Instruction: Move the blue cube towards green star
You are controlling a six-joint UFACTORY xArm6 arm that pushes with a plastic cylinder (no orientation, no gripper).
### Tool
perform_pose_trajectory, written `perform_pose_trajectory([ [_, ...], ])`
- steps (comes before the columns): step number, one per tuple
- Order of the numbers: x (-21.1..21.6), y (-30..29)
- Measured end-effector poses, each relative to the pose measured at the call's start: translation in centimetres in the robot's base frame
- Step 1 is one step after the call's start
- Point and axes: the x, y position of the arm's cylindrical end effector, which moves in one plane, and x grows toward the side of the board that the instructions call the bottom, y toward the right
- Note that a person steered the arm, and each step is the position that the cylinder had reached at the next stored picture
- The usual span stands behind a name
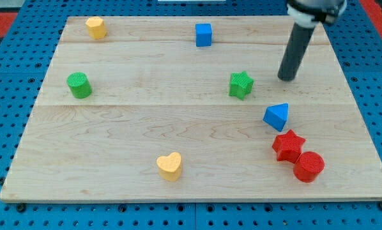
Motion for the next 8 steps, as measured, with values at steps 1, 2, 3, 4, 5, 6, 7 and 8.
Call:
perform_pose_trajectory([
  [1, -7.4, -4.8],
  [2, -12.6, -10.8],
  [3, -13.5, -19.3],
  [4, -9.0, -18.2],
  [5, -8.6, -13.3],
  [6, -12.4, -13.2],
  [7, -11.4, -7.2],
  [8, -6.7, -7.7],
])
